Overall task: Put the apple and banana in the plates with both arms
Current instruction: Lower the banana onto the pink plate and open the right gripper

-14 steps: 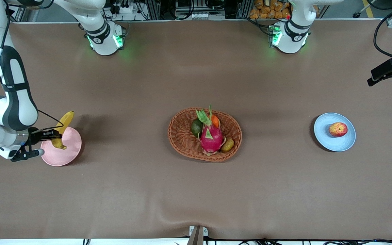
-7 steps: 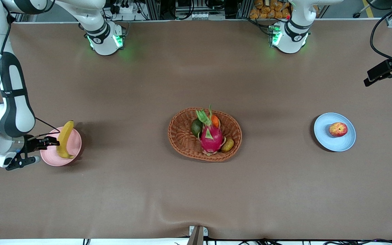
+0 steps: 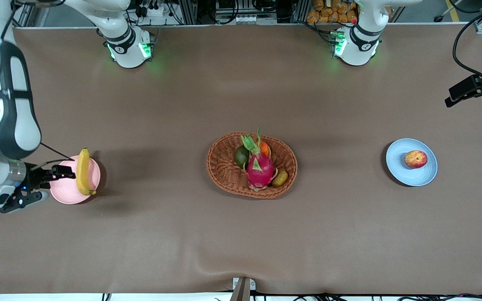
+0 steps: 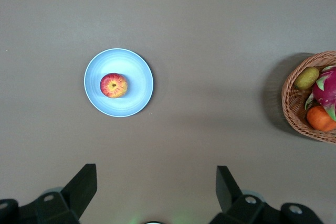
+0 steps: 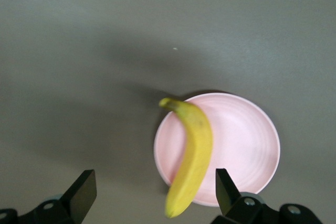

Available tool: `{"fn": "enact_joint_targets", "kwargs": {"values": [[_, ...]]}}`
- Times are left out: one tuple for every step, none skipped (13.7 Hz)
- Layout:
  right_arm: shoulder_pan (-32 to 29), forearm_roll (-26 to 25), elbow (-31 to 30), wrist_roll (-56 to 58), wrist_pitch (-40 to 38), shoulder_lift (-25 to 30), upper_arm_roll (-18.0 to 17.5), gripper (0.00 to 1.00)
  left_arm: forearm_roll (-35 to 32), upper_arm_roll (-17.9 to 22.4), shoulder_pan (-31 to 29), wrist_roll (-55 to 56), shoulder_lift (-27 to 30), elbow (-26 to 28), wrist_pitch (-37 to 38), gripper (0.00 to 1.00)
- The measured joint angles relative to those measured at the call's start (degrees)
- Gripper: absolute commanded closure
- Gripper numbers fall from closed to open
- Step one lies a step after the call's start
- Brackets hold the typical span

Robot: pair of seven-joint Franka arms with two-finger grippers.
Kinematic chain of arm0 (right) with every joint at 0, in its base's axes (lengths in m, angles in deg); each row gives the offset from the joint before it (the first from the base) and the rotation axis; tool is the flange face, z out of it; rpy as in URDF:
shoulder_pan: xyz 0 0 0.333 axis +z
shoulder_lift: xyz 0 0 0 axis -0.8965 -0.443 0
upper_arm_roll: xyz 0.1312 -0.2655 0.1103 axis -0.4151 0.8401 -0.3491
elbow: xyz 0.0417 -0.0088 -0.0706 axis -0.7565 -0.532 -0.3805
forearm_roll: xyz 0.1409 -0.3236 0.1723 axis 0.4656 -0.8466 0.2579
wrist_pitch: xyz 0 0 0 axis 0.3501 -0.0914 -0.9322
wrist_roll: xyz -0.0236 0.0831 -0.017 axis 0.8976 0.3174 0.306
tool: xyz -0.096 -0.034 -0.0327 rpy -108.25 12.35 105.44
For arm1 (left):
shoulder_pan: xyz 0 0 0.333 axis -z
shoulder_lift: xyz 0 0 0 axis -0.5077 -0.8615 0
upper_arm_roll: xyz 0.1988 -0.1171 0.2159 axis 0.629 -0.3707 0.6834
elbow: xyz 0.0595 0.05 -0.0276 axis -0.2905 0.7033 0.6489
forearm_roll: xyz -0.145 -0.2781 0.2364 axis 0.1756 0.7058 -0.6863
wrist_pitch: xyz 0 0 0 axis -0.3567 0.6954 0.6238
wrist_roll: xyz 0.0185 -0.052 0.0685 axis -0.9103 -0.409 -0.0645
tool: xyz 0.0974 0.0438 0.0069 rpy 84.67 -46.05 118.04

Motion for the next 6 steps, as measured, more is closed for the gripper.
{"fn": "enact_joint_targets", "kwargs": {"values": [[1.0, 0.0, -0.1, -2.7, -2.2, 2.1, 0.0, 0.00, 0.0, 0.0, 0.0, 0.0, 0.0, 0.0, 0.0, 0.00], [2.0, 0.0, -0.2, -5.4, -4.4, 4.3, 0.0, 0.00, 0.0, 0.0, 0.0, 0.0, 0.0, 0.0, 0.0, 0.00], [2.9, 0.0, -0.6, -7.8, -6.4, 6.7, -0.1, 0.00, 0.0, 0.0, 0.0, 0.0, 0.0, 0.0, 0.0, 0.00], [3.5, 0.0, -1.1, -9.4, -8.1, 9.1, -0.1, 0.00, 0.0, 0.0, 0.0, 0.0, 0.0, 0.0, 0.0, 0.00], [3.9, 0.0, -1.7, -10.4, -10.0, 11.6, -0.1, 0.00, 0.0, 0.0, 0.0, 0.0, 0.0, 0.1, 0.0, 0.00], [4.0, 0.0, -2.2, -11.3, -12.0, 14.2, -0.1, 0.00, 0.0, 0.0, 0.0, 0.0, 0.0, 0.1, 0.0, 0.00]]}}
